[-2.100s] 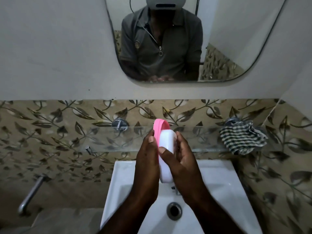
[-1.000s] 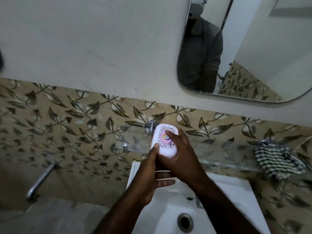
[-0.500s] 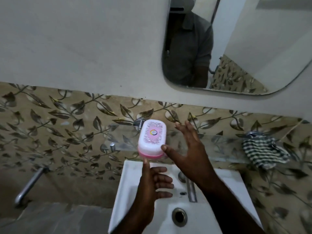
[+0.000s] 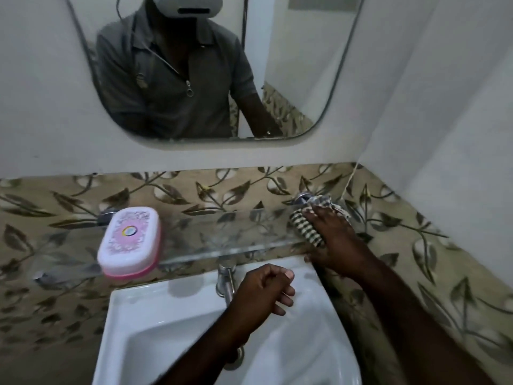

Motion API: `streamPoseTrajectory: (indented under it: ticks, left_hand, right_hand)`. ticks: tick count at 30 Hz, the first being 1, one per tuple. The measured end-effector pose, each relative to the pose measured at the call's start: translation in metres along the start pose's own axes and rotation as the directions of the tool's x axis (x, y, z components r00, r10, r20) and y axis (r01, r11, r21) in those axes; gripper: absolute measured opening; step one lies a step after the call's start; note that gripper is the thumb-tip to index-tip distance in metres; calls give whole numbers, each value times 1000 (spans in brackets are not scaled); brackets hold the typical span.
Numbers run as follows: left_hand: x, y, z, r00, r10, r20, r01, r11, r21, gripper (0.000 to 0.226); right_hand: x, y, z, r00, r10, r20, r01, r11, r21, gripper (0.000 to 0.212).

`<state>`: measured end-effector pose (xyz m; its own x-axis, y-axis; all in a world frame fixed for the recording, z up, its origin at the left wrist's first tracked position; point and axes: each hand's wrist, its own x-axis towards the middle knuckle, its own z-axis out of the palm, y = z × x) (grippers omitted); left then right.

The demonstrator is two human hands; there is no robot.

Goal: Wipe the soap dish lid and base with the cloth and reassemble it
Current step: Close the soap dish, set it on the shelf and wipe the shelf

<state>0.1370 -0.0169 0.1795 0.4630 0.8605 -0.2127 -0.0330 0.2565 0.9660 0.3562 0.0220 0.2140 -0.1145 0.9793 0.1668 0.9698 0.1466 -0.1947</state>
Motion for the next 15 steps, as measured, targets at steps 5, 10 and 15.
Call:
streamPoseTrajectory:
  ticks: [5,10,15]
  left_hand:
    - [10,-5,14,1000,-3,19,2,1000,27,19]
    - [17,-13,29,996,45,80,-40,997,-70,59]
    - [16,-14,59,973,131,189,-20,867,-498,50]
  right_hand:
    - [-14,5,-12,979,-18,-202,82,947,310,44]
    - [-63,-29,-36,897,396,-195,70,309,949,18]
    - [-84,-26,14,849,508,145,-113,-95,989,28]
